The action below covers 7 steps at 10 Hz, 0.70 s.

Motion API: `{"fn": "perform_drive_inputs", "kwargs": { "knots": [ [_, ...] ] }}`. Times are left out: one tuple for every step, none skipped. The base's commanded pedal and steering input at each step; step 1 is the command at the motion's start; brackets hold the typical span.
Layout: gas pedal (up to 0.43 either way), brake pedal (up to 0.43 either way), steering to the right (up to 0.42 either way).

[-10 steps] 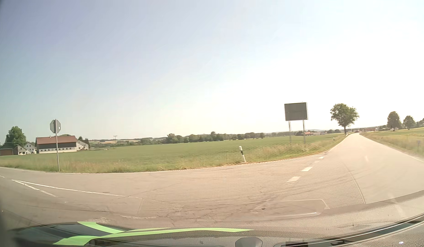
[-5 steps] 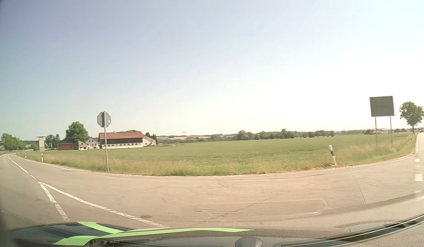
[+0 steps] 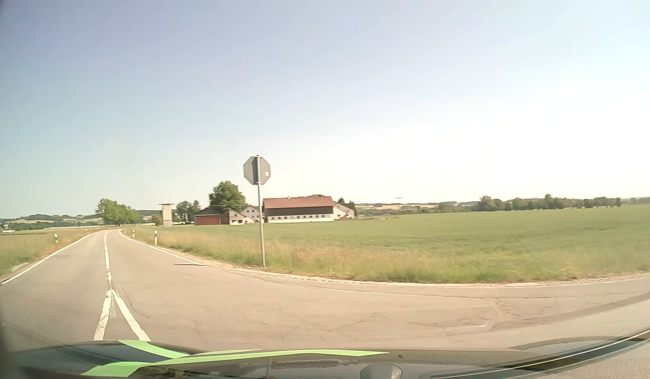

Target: Follow the waypoints while adhering to traffic rules and regulations

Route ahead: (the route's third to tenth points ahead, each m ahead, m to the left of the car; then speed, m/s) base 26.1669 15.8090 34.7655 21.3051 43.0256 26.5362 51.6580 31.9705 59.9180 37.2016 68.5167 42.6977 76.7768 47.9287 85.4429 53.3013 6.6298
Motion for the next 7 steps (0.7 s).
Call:
{"fn": "perform_drive_inputs", "kwargs": {
  "knots": [
    [0.26,0.0,-0.363],
    [0.26,0.0,-0.339],
    [0.26,0.0,-0.326],
    [0.28,0.0,-0.32],
    [0.299,0.0,-0.315],
    [0.311,0.0,-0.308],
    [0.319,0.0,-0.285]
  ]
}}
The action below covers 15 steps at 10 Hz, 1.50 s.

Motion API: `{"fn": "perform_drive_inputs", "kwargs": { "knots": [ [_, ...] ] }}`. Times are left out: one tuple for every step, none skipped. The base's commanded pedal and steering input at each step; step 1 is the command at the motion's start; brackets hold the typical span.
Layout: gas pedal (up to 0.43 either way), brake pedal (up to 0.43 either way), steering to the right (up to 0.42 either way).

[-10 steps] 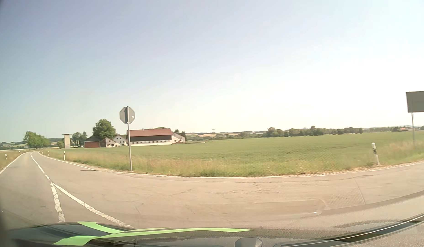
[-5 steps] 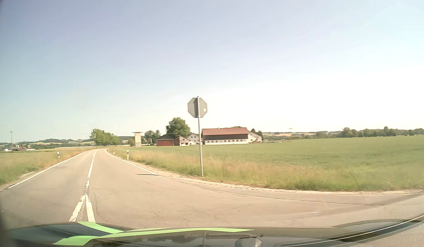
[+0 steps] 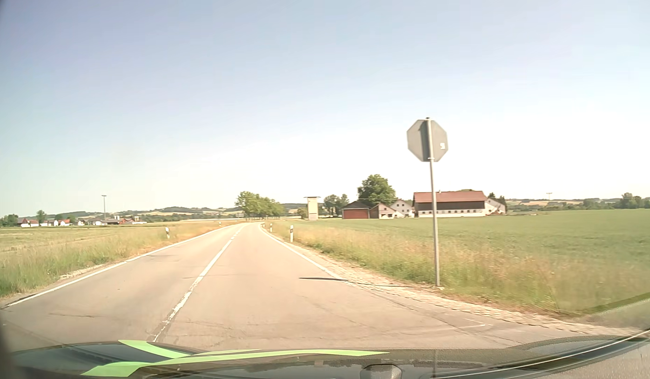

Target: Follow the waypoints while adhering to traffic rules and regulations

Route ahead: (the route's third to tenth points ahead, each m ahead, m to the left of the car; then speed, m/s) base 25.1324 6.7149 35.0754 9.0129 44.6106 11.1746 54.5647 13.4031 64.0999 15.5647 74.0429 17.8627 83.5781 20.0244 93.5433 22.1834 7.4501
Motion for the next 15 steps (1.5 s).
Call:
{"fn": "perform_drive_inputs", "kwargs": {
  "knots": [
    [0.331,0.0,-0.258],
    [0.339,0.0,-0.226],
    [0.35,0.0,-0.2],
    [0.35,0.0,-0.159],
    [0.358,0.0,-0.117],
    [0.37,0.0,-0.096],
    [0.37,0.0,-0.076],
    [0.37,0.0,-0.056],
    [0.378,0.0,-0.039],
    [0.398,0.0,-0.02],
    [0.398,0.0,-0.009],
    [0.398,0.0,-0.003],
    [0.409,0.0,-0.002],
    [0.421,0.0,0.0],
    [0.429,0.0,0.005]
  ]
}}
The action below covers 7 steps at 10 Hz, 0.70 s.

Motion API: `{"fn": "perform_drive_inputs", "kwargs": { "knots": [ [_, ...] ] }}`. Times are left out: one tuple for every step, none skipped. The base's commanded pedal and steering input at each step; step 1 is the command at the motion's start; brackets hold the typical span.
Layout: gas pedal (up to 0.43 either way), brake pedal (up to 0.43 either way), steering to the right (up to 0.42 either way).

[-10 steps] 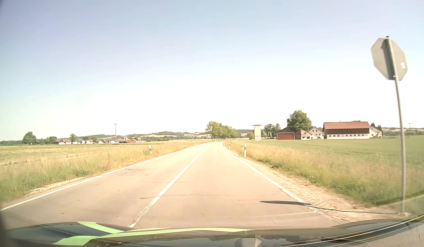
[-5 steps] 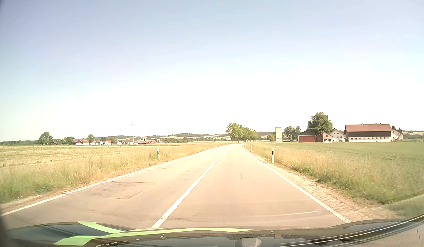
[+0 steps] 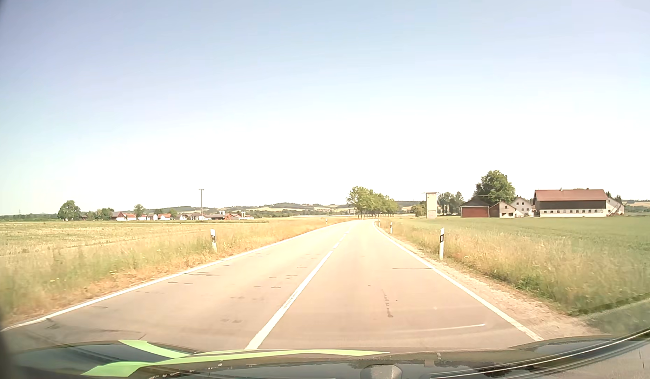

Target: Follow the waypoints while adhering to traffic rules and regulations

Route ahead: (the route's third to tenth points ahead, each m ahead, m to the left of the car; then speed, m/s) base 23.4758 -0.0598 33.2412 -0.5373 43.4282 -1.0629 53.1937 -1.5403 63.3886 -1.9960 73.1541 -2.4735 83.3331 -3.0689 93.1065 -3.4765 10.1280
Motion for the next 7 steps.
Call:
{"fn": "perform_drive_inputs", "kwargs": {
  "knots": [
    [0.429,0.0,0.008],
    [0.429,0.0,0.008],
    [0.429,0.0,0.008],
    [0.429,0.0,0.008],
    [0.429,0.0,0.008],
    [0.429,0.0,0.008],
    [0.421,0.0,0.008]
  ]
}}
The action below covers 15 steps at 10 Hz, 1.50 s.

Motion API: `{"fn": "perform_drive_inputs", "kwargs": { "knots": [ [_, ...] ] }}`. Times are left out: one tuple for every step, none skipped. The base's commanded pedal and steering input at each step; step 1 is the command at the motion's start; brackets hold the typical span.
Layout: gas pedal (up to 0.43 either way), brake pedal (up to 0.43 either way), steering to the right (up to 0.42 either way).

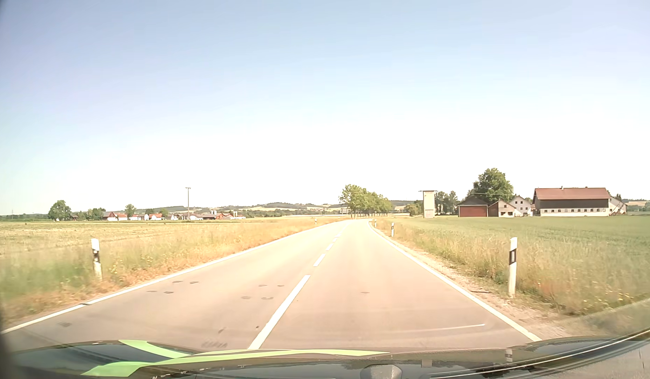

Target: Follow the waypoints while adhering to traffic rules and regulations

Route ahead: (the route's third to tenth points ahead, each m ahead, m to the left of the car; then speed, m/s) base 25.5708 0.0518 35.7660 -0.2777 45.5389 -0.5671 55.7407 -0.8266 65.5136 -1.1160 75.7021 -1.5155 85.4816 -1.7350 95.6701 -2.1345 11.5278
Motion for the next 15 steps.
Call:
{"fn": "perform_drive_inputs", "kwargs": {
  "knots": [
    [0.421,0.0,0.008],
    [0.421,0.0,0.008],
    [0.421,0.0,0.008],
    [0.421,0.0,0.008],
    [0.421,0.0,0.006],
    [0.421,0.0,0.004],
    [0.421,0.0,0.003],
    [0.421,0.0,0.002],
    [0.421,0.0,0.002],
    [0.39,0.0,0.002],
    [0.39,0.0,0.002],
    [0.39,0.0,0.002],
    [0.39,0.0,0.002],
    [0.39,0.0,0.0],
    [0.39,0.0,-0.003]
  ]
}}
